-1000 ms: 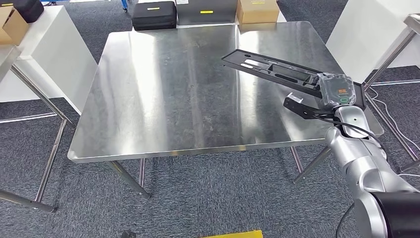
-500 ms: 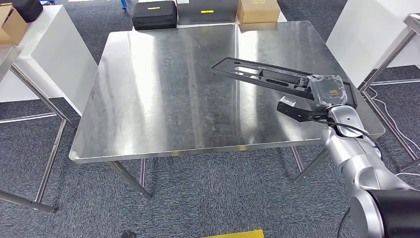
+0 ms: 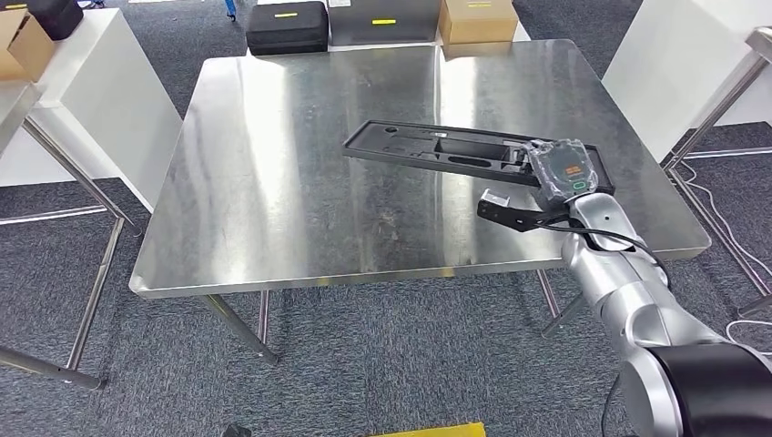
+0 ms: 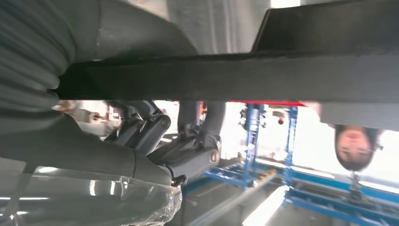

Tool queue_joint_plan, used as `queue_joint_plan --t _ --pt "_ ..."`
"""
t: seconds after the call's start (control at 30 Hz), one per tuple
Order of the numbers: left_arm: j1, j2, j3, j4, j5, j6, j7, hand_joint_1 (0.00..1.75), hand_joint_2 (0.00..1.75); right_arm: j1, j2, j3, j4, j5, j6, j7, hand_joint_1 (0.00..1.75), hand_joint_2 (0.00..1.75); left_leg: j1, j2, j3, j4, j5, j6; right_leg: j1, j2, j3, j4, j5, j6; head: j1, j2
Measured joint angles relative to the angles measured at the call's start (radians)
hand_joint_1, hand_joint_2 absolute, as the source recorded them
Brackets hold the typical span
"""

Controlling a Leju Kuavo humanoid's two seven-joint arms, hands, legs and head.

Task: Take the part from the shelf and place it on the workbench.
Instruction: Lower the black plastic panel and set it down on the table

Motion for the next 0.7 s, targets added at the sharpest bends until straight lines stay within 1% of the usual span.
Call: queue_joint_plan --t 0.13,0.27,0.63,0.7 --pt "0.000 0.000 0.003 0.000 0.000 0.006 -0.004 0.00 0.00 0.008 0.005 0.004 0.000 -0.004 -0.018 -0.002 0.00 0.00 0.000 -0.001 0.000 0.000 0.000 0.000 0.000 0.000 0.000 0.000 0.000 0.000 0.000 0.000" --pt "0.002 0.001 0.008 0.000 0.002 0.010 0.000 0.00 0.00 0.014 -0.010 0.003 0.000 -0.016 -0.026 0.011 0.00 0.00 0.000 0.000 0.000 0.000 0.000 0.000 0.000 0.000 0.000 0.000 0.000 0.000 0.000 0.000" --pt "0.009 0.002 0.015 0.000 -0.001 0.003 0.007 0.00 0.00 0.031 -0.068 -0.029 0.001 -0.048 -0.037 0.013 0.00 0.00 0.000 0.000 0.000 0.002 0.000 0.000 -0.002 0.000 0.000 0.000 0.000 0.000 0.000 0.000" --pt "0.009 0.003 0.016 0.000 -0.002 0.003 0.010 0.00 0.00 0.034 -0.076 -0.035 0.001 -0.050 -0.037 0.013 0.00 0.87 0.000 0.000 0.000 0.002 0.000 0.000 -0.002 0.000 0.000 0.000 0.000 0.000 0.000 0.000"
